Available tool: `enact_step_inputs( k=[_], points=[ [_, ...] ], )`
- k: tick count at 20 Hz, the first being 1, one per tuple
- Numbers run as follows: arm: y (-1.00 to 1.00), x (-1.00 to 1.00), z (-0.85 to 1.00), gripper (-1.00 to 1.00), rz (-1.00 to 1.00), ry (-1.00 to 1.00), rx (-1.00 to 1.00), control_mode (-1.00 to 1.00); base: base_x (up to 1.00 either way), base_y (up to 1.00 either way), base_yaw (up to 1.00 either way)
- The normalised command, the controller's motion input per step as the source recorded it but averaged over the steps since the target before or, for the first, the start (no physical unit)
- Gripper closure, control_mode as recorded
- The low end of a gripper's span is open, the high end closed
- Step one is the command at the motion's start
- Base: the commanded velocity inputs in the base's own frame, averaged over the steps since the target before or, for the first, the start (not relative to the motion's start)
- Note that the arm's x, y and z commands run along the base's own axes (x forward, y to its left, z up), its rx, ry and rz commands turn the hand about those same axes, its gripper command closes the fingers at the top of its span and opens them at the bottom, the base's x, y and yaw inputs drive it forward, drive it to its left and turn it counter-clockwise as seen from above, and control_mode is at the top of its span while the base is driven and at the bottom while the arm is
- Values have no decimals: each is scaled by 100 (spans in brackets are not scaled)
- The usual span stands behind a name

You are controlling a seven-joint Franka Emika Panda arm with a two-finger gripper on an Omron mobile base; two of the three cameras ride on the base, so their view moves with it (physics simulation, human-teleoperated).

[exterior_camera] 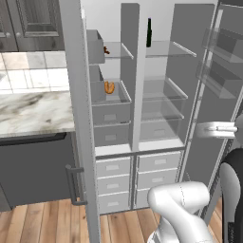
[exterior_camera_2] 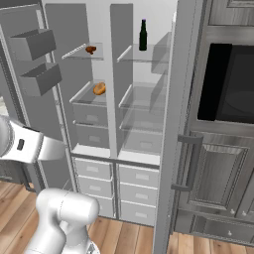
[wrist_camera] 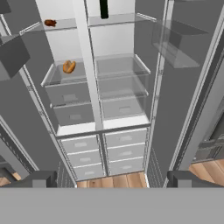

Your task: There's a chicken drumstick in the fridge that needs to be moved to the freezer for freezing. Pick up the chicken drumstick from the fridge, place it on any shelf in the freezer, and close the fridge and freezer doors when done.

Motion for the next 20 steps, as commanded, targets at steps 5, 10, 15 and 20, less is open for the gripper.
enact_step_inputs(
  k=[5, 10, 15, 20],
  points=[
    [-27, -62, 0, -100, 0, -15, 0, -100, 0, 0, 0],
    [-54, -15, -8, -100, 0, -20, 0, -100, 0, 0, 0],
    [-68, 17, -4, -100, 4, -10, 1, -100, 0, 0, 0],
    [-59, 5, 0, -100, 5, -11, 1, -100, 0, 0, 0]
  ],
)
